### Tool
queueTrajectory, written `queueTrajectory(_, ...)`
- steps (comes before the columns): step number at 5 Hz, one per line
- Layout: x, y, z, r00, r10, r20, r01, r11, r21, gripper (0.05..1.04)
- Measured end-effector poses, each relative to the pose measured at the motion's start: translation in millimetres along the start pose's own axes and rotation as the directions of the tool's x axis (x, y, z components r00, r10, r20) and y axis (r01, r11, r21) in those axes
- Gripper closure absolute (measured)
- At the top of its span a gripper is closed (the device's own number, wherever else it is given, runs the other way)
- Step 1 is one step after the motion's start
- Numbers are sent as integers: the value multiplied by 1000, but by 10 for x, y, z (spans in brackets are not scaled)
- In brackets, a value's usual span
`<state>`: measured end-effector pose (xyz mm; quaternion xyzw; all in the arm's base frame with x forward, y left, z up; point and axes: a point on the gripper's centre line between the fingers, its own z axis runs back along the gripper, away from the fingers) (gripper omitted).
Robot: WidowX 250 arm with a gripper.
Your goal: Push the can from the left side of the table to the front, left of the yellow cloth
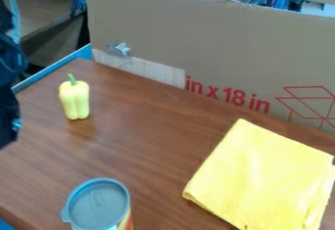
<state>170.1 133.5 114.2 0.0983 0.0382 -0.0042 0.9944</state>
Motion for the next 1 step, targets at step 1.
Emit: queueTrajectory(1, 83, 56, -20, 993, -99, -63, 96, 994, -46, 85)
